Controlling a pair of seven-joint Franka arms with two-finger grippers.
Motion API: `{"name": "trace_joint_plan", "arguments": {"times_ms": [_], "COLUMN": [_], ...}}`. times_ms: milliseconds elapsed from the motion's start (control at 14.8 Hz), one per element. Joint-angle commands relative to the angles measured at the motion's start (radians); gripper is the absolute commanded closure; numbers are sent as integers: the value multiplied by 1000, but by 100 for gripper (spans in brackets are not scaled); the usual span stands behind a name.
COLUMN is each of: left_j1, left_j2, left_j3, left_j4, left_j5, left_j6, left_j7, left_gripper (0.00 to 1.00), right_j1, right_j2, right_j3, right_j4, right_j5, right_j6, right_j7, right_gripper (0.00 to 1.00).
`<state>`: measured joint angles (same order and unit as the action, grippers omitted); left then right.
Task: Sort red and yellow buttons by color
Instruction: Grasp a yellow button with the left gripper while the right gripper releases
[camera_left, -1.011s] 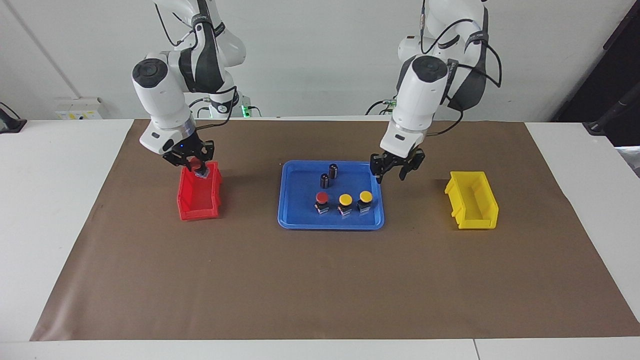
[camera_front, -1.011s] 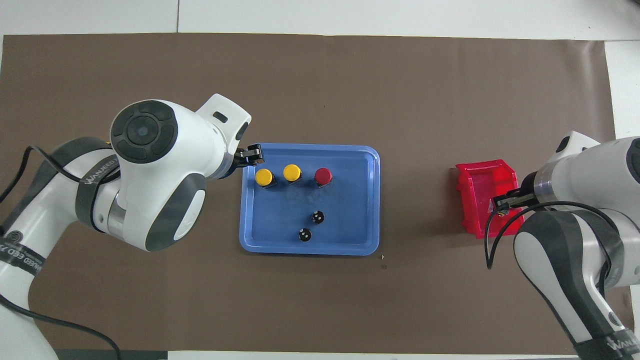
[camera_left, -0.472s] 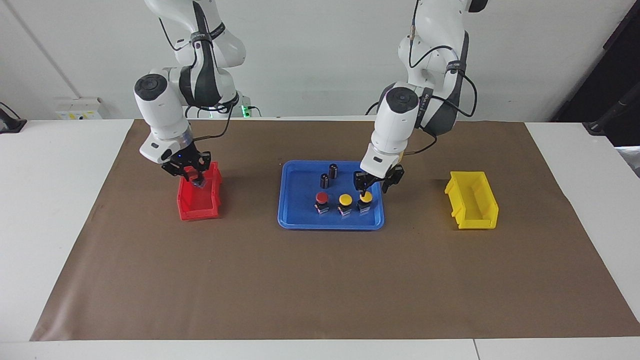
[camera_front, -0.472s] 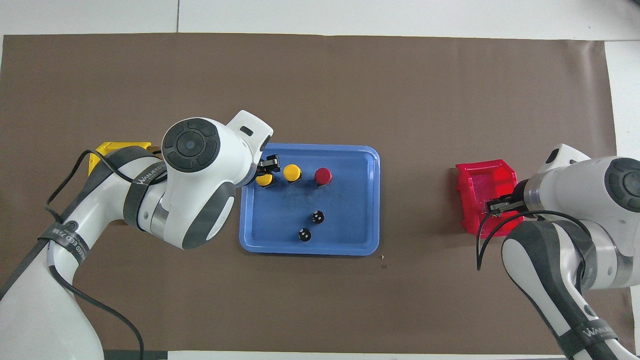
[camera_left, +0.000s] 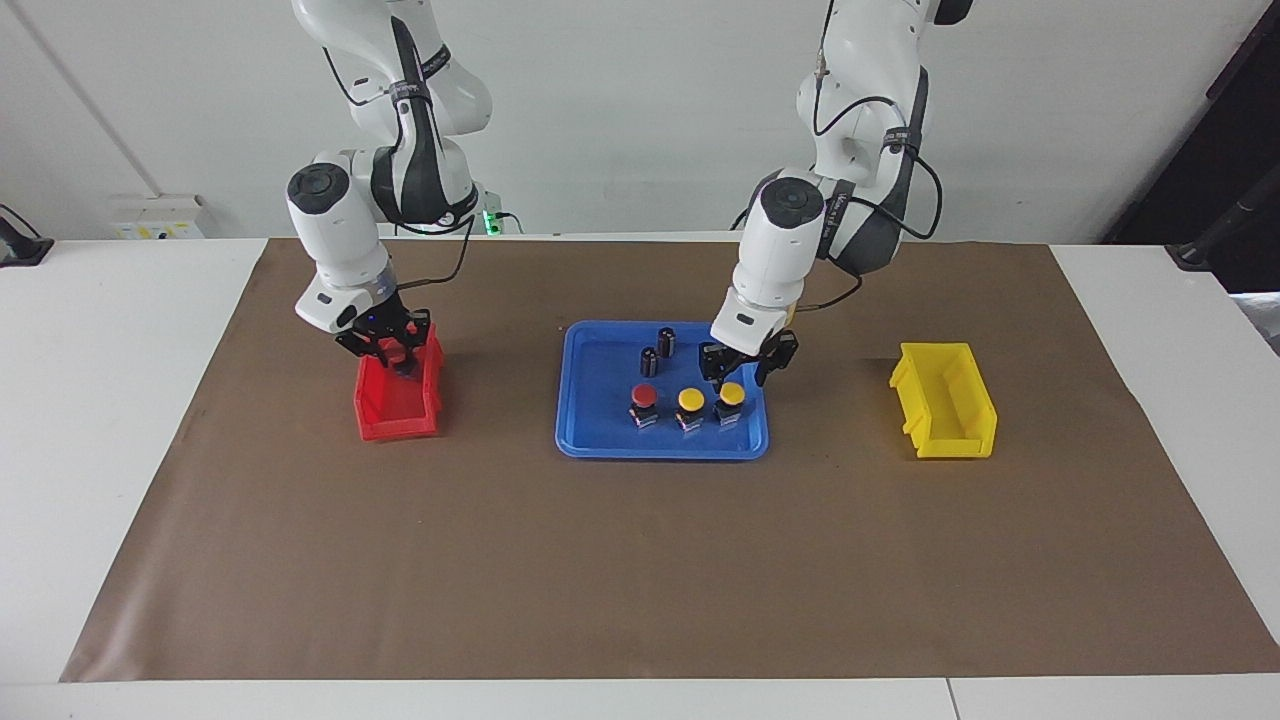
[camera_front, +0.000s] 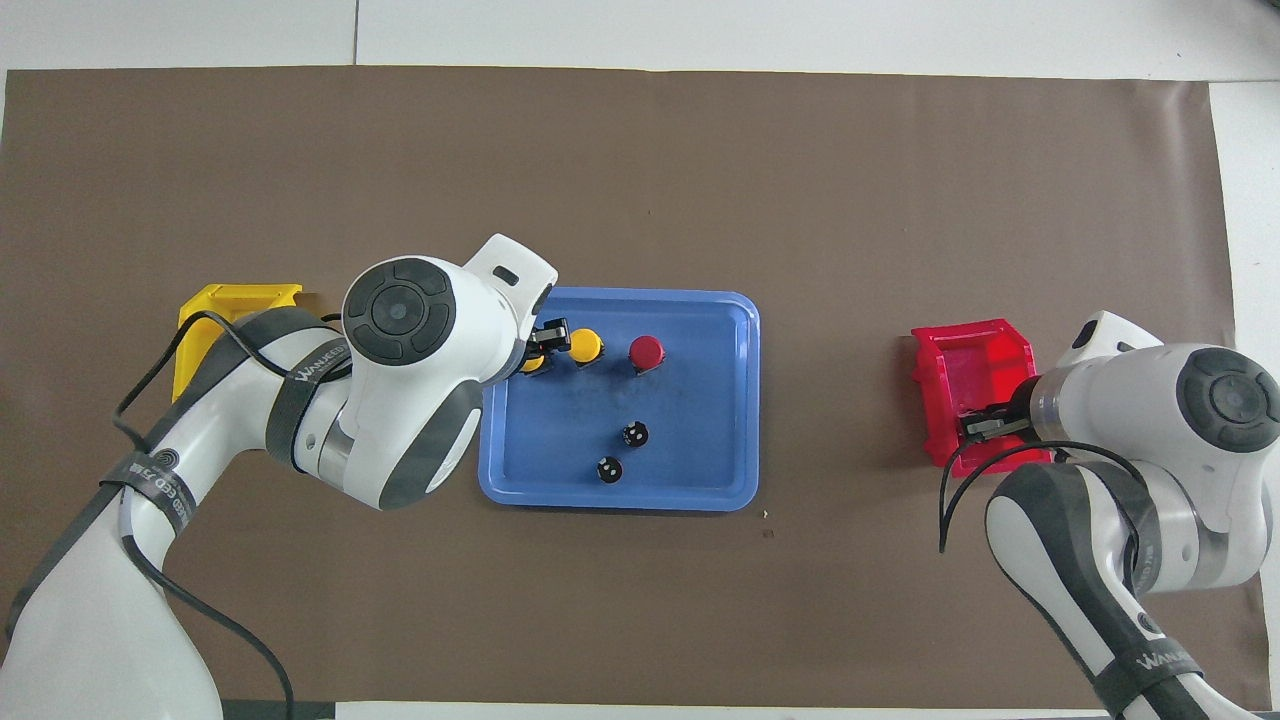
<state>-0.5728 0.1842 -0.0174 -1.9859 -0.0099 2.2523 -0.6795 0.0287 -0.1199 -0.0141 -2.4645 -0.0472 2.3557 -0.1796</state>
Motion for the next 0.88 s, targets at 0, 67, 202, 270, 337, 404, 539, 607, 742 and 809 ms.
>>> {"name": "trace_joint_plan", "arguments": {"times_ms": [0,67,202,270,337,404,539,607,742,809], "left_j1": [-19,-19,-19,-19,-19,-19,-19,-19,-21,-21], "left_j2": [14,20,26,28,28,29,32,32,32,32], "left_j3": [16,16,16,16,16,16,16,16,16,16], "left_j4": [-25,-25,-25,-25,-24,-22,-21,-21,-10,11], "left_j5": [-5,-5,-5,-5,-5,-5,-5,-5,-5,-5], "left_j6": [44,56,64,64,66,66,69,67,43,14], "left_j7": [-17,-17,-18,-20,-23,-28,-40,-41,-52,-60], "left_gripper": [29,29,29,35,44,52,66,74,89,92], "right_j1": [-13,-13,-12,-13,-13,-15,-13,-13,-10,-9], "right_j2": [0,2,3,5,5,6,14,16,20,20], "right_j3": [5,5,5,5,5,5,6,6,6,8], "right_j4": [-19,-17,-11,-7,1,9,62,96,169,197], "right_j5": [-13,-13,-13,-13,-13,-13,-11,-5,1,4], "right_j6": [27,25,22,17,16,4,-56,-96,-166,-194], "right_j7": [16,14,15,15,15,15,15,19,20,22], "right_gripper": [61,50,46,44,43,43,43,43,43,43]}}
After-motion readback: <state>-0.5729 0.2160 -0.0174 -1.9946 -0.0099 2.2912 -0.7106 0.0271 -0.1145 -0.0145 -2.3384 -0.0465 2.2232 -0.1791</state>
